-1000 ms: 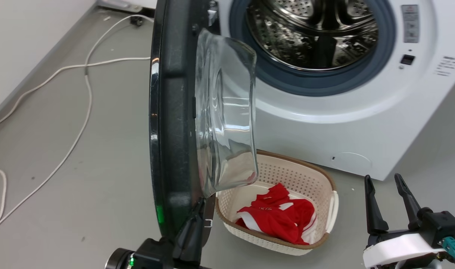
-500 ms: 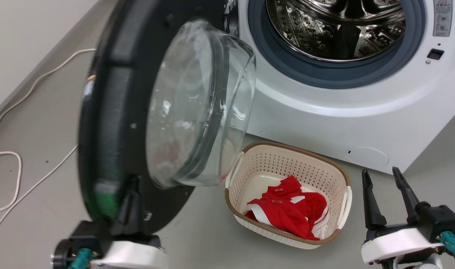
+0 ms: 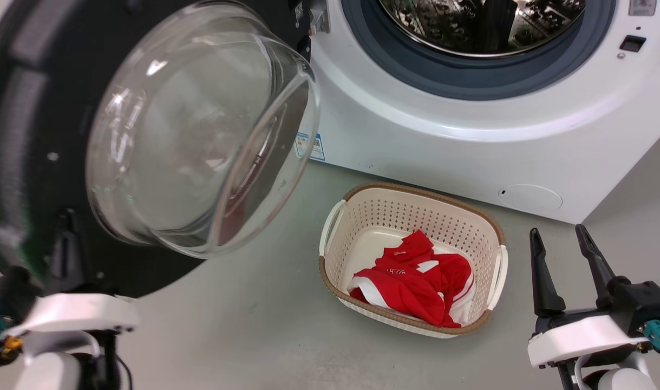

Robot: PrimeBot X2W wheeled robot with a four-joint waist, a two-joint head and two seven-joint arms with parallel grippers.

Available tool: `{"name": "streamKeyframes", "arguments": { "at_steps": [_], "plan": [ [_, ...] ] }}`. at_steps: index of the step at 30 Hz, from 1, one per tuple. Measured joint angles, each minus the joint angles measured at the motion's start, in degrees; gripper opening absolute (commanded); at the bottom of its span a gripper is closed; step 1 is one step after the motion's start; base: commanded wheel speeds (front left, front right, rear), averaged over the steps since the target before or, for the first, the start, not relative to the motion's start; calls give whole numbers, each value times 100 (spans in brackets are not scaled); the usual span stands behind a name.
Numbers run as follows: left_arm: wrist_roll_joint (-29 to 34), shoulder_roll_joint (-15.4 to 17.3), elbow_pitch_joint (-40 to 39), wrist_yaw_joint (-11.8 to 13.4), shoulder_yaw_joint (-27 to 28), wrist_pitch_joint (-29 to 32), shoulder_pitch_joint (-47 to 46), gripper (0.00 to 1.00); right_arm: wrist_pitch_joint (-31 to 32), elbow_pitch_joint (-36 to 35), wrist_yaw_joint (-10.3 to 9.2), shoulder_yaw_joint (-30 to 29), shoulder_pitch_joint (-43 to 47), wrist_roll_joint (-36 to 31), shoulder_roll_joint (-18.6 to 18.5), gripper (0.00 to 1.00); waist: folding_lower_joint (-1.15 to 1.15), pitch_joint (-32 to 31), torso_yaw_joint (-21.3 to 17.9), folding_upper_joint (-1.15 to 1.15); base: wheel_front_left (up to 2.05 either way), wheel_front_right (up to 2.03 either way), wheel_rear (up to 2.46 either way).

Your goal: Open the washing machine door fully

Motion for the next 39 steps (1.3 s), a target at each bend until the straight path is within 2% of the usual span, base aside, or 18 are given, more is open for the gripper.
{"name": "streamKeyframes", "arguments": {
  "at_steps": [9,22,25,33,39],
  "plan": [
    [-74,216,853,-655,1029,-7,-569,0,46,-66,0,-27,-102,-75,0,100,0,229,-56,0,0,0,0],
    [307,221,1747,-1151,1746,-23,-1072,0,75,-64,0,-33,-122,-96,0,100,0,206,-86,0,0,0,0],
    [524,193,1740,-1189,1801,-23,-1048,0,60,-23,0,-19,-117,-76,0,100,0,136,-122,0,0,0,0],
    [1147,-283,1024,-1211,1703,-22,-424,0,-34,132,0,22,16,71,0,100,0,-183,-252,0,0,0,0],
    [1603,-679,498,-1268,1347,-22,53,0,-74,197,0,86,56,77,0,100,0,-417,-407,0,0,0,0]
  ]
}}
